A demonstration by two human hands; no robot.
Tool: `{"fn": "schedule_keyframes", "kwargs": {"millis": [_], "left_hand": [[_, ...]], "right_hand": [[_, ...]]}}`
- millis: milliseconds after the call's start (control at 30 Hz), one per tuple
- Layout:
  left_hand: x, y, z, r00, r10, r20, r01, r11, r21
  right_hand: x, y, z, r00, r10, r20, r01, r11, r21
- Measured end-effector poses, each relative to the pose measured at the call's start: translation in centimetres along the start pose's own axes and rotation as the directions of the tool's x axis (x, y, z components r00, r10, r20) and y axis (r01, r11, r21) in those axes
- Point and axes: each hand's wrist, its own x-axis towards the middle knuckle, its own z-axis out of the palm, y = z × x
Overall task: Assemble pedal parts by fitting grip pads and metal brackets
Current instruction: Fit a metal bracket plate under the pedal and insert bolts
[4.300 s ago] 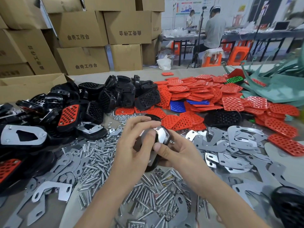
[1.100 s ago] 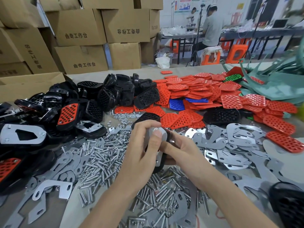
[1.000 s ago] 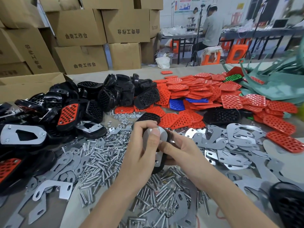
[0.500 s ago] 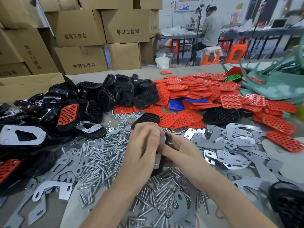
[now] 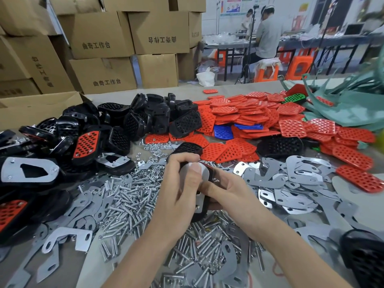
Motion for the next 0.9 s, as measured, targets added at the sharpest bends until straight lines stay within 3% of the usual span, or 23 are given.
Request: {"fn": "schedule_keyframes", "kwargs": {"millis": [67,233,400,467,600,733,900], "left_hand": [[0.00,0.05,0.02,1.000,-0.022,-0.012,0.021,0.999,-0.049],[0.18,-0.01,0.31,0.999,0.028,0.015,-0.029,0.998,0.064],[0.06,-0.35,-0.13,0.999,-0.004,-0.042,0.003,0.999,-0.032],[0.14,-0.45,0.08,1.000,-0.010,-0.004,0.010,1.000,0.005],[0.20,-0.60,0.39,0.992,0.130,-0.006,-0.127,0.976,0.175],[0.16,-0.58,0.19,0.993,0.087,-0.085,-0.085,0.996,0.032],[0.36,-0.59,0.26,0.992,0.120,-0.043,-0.113,0.983,0.146]], "right_hand": [[-0.04,-0.02,0.02,1.000,-0.005,0.009,0.005,1.000,-0.005],[-0.04,0.17,-0.04,1.000,-0.003,0.014,0.003,1.000,-0.005],[0.04,-0.06,0.09,1.000,0.001,-0.008,-0.001,1.000,0.017],[-0.02,0.00,0.11,1.000,-0.006,0.009,0.007,1.000,-0.008],[-0.09,-0.07,0.08,1.000,0.001,0.015,-0.001,1.000,0.004],[0.02,-0.19,0.08,1.000,-0.001,-0.003,0.001,1.000,0.011],[-0.07,0.03,0.08,0.999,-0.006,0.038,0.006,1.000,-0.008]]}}
